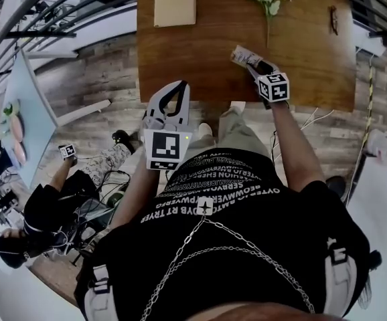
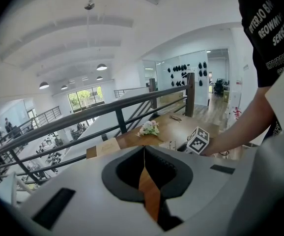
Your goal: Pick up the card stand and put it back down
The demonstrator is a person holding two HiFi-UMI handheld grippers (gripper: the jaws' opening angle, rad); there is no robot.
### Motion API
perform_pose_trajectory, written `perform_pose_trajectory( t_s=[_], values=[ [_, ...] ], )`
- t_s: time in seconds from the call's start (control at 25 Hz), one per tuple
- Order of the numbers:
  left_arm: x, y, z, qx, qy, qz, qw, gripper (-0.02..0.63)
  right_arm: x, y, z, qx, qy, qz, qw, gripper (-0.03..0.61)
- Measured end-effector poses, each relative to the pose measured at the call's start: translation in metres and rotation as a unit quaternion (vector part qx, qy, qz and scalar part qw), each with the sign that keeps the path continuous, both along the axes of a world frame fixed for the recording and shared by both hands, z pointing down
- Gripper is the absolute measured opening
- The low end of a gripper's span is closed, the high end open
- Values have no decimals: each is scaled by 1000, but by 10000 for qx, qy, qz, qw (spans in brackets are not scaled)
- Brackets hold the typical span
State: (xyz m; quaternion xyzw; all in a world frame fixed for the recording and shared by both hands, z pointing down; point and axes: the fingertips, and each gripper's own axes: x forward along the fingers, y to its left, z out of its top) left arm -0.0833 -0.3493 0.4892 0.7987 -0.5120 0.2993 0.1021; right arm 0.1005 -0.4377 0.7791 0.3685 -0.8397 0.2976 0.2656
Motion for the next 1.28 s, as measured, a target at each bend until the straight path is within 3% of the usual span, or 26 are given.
perform_pose_trajectory(
  t_s=[0.56,1.28],
  values=[
    [-4,13,-24,271,158,158,9994,29,-9,18,-42,104,-104,-105,9998,170],
    [-30,51,-60,794,386,143,9960,29,-18,56,-168,822,-209,-113,9963,169]
  ],
)
